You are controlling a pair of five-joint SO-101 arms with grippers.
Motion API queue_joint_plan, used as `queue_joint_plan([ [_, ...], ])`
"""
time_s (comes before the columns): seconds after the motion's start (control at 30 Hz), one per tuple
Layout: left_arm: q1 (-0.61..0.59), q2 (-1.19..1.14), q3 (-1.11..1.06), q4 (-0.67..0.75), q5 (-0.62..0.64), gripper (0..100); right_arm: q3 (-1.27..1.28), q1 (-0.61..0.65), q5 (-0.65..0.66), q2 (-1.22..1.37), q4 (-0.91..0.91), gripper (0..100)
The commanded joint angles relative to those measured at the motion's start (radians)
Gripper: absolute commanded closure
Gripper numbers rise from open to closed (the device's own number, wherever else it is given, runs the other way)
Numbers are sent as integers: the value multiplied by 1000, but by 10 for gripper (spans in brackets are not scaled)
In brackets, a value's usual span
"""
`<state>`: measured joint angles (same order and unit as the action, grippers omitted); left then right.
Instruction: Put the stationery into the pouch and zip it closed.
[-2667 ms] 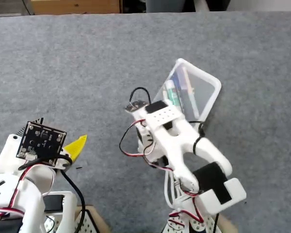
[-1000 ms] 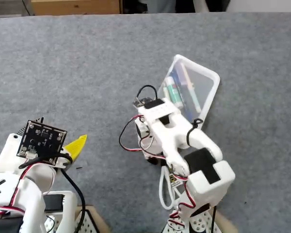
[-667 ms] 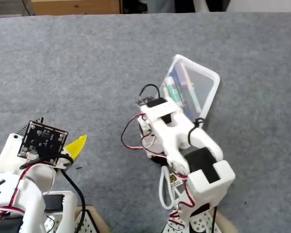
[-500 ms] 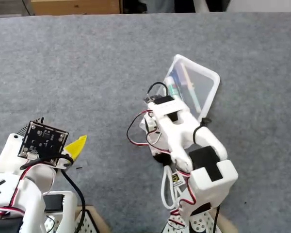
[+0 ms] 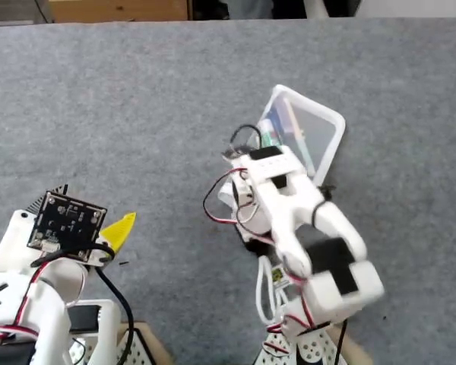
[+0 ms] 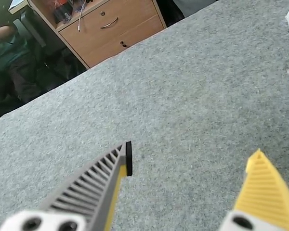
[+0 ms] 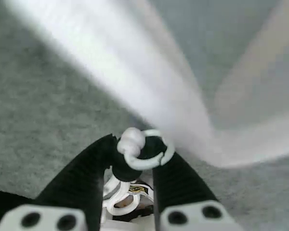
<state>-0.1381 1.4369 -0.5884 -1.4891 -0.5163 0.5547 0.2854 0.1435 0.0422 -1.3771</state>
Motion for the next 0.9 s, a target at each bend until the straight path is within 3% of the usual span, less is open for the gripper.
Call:
queue_joint_plan([
  [0.0,5,2,-2,-2,0,621,-31,-5,95,-263,-54,987],
  [0.1,10,2,-1,-2,2,622,-54,0,198,-461,-107,987],
  [0.23,12,2,-4,-2,3,622,-154,-2,242,-618,-199,987],
  [0.87,97,0,1,-114,190,622,-687,3,290,-639,-282,987],
])
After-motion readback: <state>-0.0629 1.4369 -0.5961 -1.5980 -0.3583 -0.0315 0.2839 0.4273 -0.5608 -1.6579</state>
